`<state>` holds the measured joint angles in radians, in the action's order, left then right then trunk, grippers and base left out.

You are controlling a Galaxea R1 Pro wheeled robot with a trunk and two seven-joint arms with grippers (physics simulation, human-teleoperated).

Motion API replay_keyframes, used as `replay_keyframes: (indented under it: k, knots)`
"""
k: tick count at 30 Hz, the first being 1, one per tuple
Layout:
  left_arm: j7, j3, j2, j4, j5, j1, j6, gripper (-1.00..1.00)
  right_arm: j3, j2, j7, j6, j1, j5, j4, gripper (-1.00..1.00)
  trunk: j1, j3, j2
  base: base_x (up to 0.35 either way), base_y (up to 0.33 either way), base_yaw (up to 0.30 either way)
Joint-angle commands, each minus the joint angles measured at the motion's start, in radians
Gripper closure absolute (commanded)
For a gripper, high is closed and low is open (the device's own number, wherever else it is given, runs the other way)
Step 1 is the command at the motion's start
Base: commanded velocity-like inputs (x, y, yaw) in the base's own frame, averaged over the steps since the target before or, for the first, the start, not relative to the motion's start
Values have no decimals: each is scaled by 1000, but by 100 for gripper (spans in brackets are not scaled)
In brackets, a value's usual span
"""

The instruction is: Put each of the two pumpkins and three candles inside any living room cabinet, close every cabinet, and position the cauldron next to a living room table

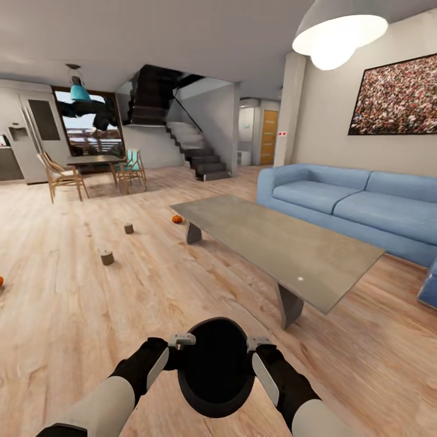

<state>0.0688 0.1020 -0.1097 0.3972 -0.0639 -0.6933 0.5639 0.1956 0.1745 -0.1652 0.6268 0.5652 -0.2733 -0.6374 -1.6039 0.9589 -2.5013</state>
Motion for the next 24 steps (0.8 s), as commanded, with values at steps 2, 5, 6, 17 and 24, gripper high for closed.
replay_keyframes:
  k: [2,5,6,17,24]
  knots:
    - [22,28,1,5,-46,0,7,100,5,0,-10,-1,1,-41,1,100,0,1,-1,0,-275,-291]
    - [22,28,1,5,-45,0,7,100,5,0,-10,-1,1,-41,1,100,0,1,-1,0,-275,-291]
    - [22,28,1,5,-45,0,7,100,5,0,-10,-1,1,-41,1,100,0,1,-1,0,-275,-291]
    - [22,28,1,5,-45,1,6,100,5,0,-9,-1,1,-41,1,100,0,1,-1,-28,-199,-147]
    - [22,28,2,5,-45,0,6,100,5,0,-10,-1,1,-42,1,100,0,4,-1,72,-30,-108]
